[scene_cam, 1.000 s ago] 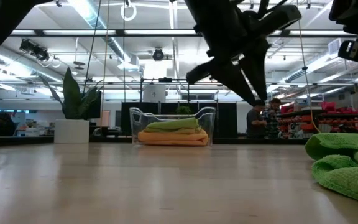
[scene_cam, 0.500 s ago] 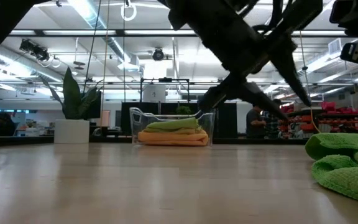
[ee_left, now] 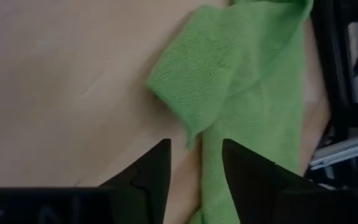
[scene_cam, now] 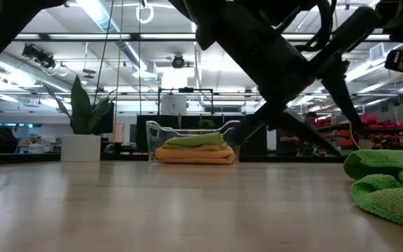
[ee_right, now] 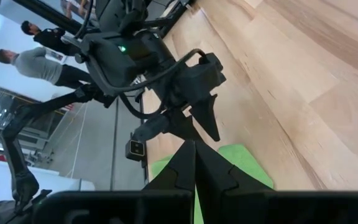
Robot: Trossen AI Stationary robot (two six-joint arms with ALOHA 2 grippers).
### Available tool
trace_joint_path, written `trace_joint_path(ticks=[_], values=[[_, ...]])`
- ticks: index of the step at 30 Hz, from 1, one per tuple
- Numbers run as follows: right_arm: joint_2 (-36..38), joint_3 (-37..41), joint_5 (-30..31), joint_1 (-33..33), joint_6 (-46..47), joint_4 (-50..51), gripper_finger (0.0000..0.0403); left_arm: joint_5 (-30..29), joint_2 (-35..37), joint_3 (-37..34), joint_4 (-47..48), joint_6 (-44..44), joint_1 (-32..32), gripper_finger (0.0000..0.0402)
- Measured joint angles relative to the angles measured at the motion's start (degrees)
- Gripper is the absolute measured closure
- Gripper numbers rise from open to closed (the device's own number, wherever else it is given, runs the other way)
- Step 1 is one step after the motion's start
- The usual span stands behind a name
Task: Fold microfiber towels
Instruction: Fold the green towel
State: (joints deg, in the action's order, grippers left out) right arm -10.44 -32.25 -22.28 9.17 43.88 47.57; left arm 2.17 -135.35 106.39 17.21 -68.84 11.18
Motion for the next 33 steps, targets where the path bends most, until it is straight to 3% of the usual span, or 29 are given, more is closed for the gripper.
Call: trace_joint_path(ticks=[33], values=[[0.00, 0.00, 0.03, 0.02, -0.13, -0.02, 0.0394, 0.76, -0.59, -0.01, -2.37, -1.18, -1.89, 0.0246]])
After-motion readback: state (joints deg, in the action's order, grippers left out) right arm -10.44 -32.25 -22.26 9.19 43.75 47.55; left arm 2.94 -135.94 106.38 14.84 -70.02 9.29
